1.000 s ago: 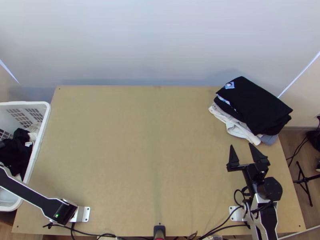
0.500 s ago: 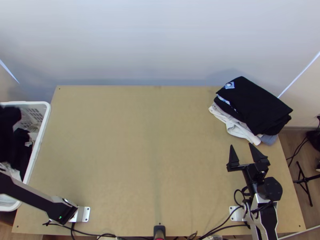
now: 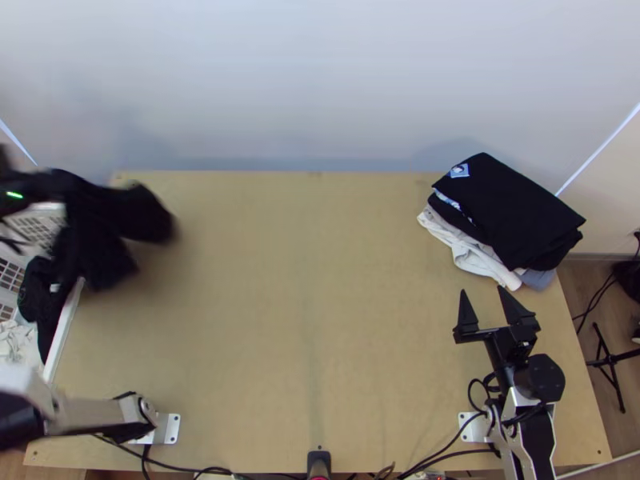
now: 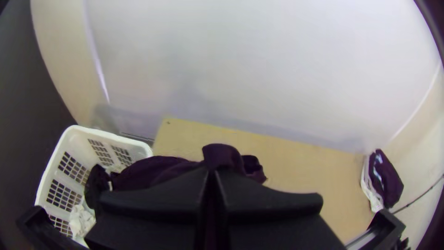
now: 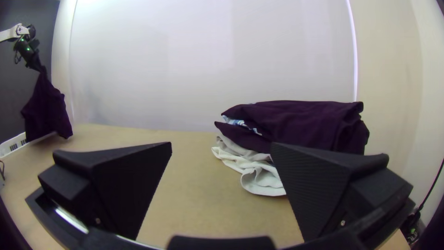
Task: Fold the t-shirt
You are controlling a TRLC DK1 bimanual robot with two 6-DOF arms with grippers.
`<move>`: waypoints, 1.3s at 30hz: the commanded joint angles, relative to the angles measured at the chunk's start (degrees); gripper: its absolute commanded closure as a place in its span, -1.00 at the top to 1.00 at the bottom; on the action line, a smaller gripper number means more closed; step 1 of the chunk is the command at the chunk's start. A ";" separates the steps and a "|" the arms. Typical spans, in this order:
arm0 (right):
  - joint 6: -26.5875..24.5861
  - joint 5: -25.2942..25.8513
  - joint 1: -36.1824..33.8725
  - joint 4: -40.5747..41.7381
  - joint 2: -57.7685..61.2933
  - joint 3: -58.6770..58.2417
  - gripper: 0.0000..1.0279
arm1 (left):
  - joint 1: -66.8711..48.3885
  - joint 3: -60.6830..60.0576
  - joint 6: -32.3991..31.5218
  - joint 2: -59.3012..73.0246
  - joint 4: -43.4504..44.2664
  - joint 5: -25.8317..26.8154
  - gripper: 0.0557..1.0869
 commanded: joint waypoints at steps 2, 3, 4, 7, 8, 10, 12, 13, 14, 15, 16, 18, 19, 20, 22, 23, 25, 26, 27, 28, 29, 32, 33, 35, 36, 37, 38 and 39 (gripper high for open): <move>0.00 0.00 0.00 0.02 0.01 0.01 0.93 | -31.49 -29.03 -2.71 -19.71 11.55 -14.23 -0.94; 0.00 0.00 0.00 0.02 0.01 0.01 0.93 | -35.71 -31.67 -3.94 -21.03 12.96 -16.60 -0.94; 0.00 0.00 0.00 0.02 0.01 0.01 0.93 | -40.20 -33.78 -5.43 -21.82 13.84 -18.71 -0.94; 0.00 0.00 0.00 0.02 0.01 0.01 0.93 | -52.94 -38.17 -9.91 -22.52 15.95 -24.34 -0.94; 0.00 0.00 0.00 0.02 0.01 0.01 0.93 | -56.37 -39.31 -11.50 -22.61 17.53 -25.48 -0.94; 0.00 0.00 0.00 0.02 0.01 0.01 0.93 | -62.78 -41.51 -13.87 -22.26 20.52 -27.24 -0.94; 0.00 0.00 0.00 0.02 0.01 0.01 0.93 | -68.67 -43.53 -15.98 -20.68 24.56 -30.31 -0.94; 0.00 0.00 0.00 0.02 0.01 0.01 0.93 | -71.31 -44.06 -16.68 -19.18 26.23 -31.37 -0.94; 0.00 0.00 0.00 0.02 0.01 0.01 0.93 | -73.07 -44.23 -17.47 -17.34 27.55 -32.42 -0.94; 0.00 0.00 0.00 0.02 0.01 0.01 0.93 | -74.56 -44.23 -18.35 -15.67 29.13 -32.77 -0.94; 0.00 0.00 0.00 0.02 0.01 0.01 0.93 | -75.88 -44.06 -18.88 -13.82 30.71 -32.77 -0.94; 0.00 0.00 0.00 0.02 0.01 0.01 0.93 | -78.16 -43.71 -20.11 -10.48 34.49 -33.21 -0.94; 0.00 0.00 0.00 0.02 0.01 0.01 0.93 | -79.39 -43.53 -20.28 -8.72 36.60 -33.21 -0.94; 0.00 0.00 0.00 0.02 0.01 0.01 0.93 | -80.45 -42.92 -20.99 -6.61 38.09 -33.39 -0.94; 0.00 0.00 0.00 0.02 0.01 0.01 0.93 | -83.26 -40.37 -22.57 -2.31 39.50 -33.39 -0.94; 0.00 0.00 0.00 0.02 0.01 0.01 0.93 | -84.76 -38.70 -23.45 0.07 39.85 -33.65 -0.94; 0.00 0.00 0.00 0.02 0.01 0.01 0.93 | -87.74 -35.27 -24.77 4.28 40.99 -33.92 -0.94; 0.00 0.00 0.00 0.02 0.01 0.01 0.93 | -89.15 -33.51 -24.94 6.48 42.05 -33.92 -0.94; 0.00 0.00 0.00 0.02 0.01 0.01 0.93 | -90.12 -31.58 -25.56 8.50 42.84 -33.92 -0.94; 0.00 0.00 0.00 0.02 0.01 0.01 0.93 | -91.08 -29.38 -25.91 10.70 43.37 -33.92 -0.94; 0.00 0.00 0.00 0.02 0.01 0.01 0.93 | -92.05 -26.92 -26.17 13.16 43.46 -33.92 -0.94; 0.00 0.00 0.00 0.02 0.01 0.01 0.93 | -93.98 -19.19 -27.23 19.84 43.46 -33.83 -0.94; 0.00 0.00 0.00 0.02 0.01 0.01 0.93 | -94.51 -16.81 -27.58 21.86 43.46 -33.83 -0.94; 0.00 0.00 0.00 0.02 0.01 0.01 0.93 | -95.13 -12.42 -27.93 25.91 43.37 -33.92 -0.94; 0.00 0.00 0.00 0.02 0.01 0.01 0.93 | -95.13 -10.57 -28.37 27.49 43.37 -33.92 -0.94; 0.00 0.00 0.00 0.02 0.01 0.01 0.93 | -94.95 -8.99 -28.37 29.07 43.28 -33.92 -0.94; 0.00 0.00 0.00 0.02 0.01 0.01 0.93 | -94.60 -7.76 -28.46 30.21 43.19 -34.01 -0.94; 0.00 0.00 0.00 0.02 0.01 0.01 0.93 | -93.81 -7.06 -28.46 30.92 43.19 -34.01 -0.94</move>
